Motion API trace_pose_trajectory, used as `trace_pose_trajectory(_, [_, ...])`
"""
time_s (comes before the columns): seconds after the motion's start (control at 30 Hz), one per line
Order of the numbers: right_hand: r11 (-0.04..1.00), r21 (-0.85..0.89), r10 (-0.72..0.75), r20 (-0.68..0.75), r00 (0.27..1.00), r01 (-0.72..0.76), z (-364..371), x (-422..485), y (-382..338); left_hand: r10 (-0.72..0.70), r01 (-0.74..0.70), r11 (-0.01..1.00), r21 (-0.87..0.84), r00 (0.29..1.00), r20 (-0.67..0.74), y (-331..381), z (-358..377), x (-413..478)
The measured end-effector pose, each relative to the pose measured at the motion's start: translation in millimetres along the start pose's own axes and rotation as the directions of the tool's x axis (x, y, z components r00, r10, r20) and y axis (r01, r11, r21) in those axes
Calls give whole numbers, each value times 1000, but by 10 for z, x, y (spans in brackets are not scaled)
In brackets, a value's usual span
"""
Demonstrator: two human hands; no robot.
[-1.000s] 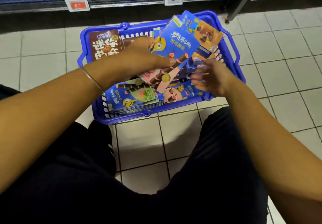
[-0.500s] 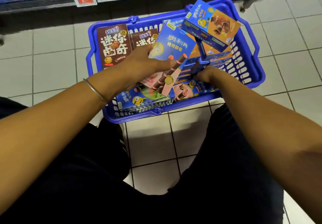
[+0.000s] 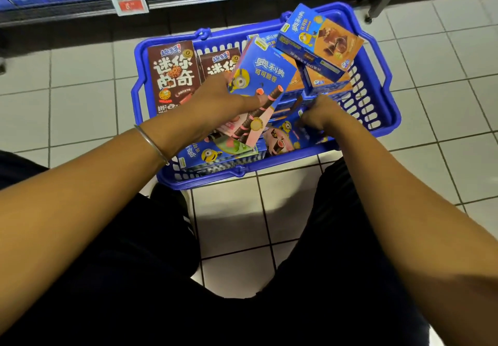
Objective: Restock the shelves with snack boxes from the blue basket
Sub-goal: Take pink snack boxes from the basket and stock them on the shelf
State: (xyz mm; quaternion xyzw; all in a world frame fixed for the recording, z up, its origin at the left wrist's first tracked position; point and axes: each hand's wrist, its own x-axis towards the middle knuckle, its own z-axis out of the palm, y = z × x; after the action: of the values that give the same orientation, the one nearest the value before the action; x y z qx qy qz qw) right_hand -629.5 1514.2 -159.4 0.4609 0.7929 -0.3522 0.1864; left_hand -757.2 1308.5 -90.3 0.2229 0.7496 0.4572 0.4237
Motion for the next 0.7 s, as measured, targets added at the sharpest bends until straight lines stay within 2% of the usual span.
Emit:
trace_pose_trajectory(0.13, [981,106,-140,-178,974,161,-233,-368,11,23,-23,1000,-6,999,-38,81,16,27])
trace_pose_trajectory(0.23, [872,363,-247,-256,935,330,-493,-734,-29,3,-5,999,-33,998,-68,166,10,47])
trace_pose_trajectory(0.27, [834,400,-282,-284,916,381,-587,-850,-44,-4,0,999,-43,996,-91,195,11,50])
trace_pose_trajectory(0.43, [686,426,-430,-417,801,590,-948,-1210,-115,34,-24,998,53,980,-194,286,29,44])
trace_pose_trajectory(0.5, [639,438,-483,-410,773,632,-970,-1222,-193,33,-32,999,5,997,-74,312,43,49])
trace_pose_trajectory(0.6, [654,428,-473,-411,779,623,-859,-1136,-379,94,-78,990,-114,984,148,295,105,38])
trace_pose_trajectory(0.7, [634,459,-457,-427,780,623,-708,-1062,-538,181,-153,977,-150,963,198,231,164,11])
